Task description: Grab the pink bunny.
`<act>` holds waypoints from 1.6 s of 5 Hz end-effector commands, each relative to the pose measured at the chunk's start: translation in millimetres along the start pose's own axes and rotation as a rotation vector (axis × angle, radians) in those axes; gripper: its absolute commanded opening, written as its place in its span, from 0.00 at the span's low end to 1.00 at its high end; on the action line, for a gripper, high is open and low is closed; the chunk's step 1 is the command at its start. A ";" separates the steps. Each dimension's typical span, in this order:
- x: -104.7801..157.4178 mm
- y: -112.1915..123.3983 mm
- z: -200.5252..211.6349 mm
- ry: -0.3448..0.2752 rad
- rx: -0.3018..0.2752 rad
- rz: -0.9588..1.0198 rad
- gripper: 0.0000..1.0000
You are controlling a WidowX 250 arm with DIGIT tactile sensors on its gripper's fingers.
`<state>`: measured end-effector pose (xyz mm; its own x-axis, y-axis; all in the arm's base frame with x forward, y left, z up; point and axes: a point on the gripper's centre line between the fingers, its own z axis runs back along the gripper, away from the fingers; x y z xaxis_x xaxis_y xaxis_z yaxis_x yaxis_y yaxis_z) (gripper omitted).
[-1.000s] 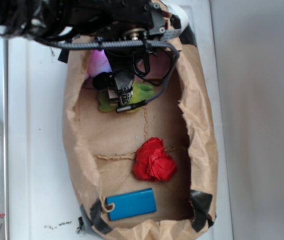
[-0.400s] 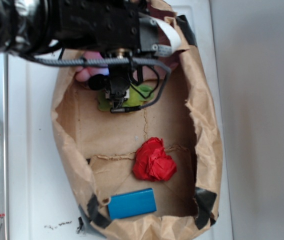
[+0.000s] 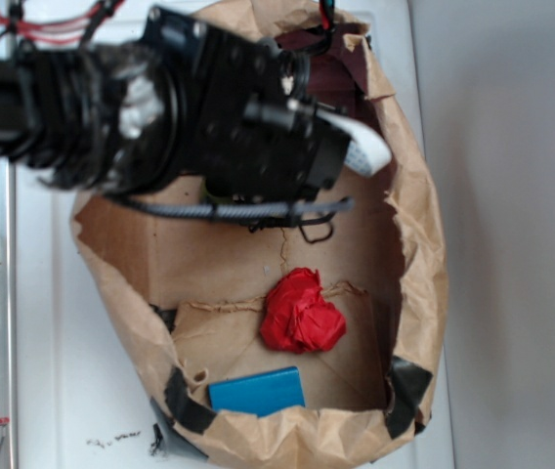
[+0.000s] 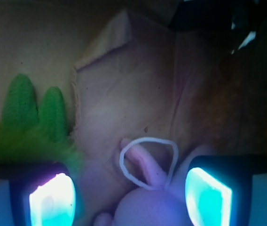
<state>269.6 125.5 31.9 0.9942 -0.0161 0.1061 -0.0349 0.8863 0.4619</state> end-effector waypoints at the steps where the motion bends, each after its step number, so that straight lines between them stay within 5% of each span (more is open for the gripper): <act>1: -19.5 -15.2 -8.8 0.067 -0.091 -0.001 1.00; 2: -15.3 2.7 34.8 0.058 -0.256 -0.004 1.00; 4: -19.1 21.8 81.4 0.020 -0.430 -0.005 1.00; 8: -20.4 16.4 43.4 0.034 -0.294 0.033 1.00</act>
<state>240.1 120.0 62.6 0.9982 0.0292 0.0515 -0.0375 0.9851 0.1680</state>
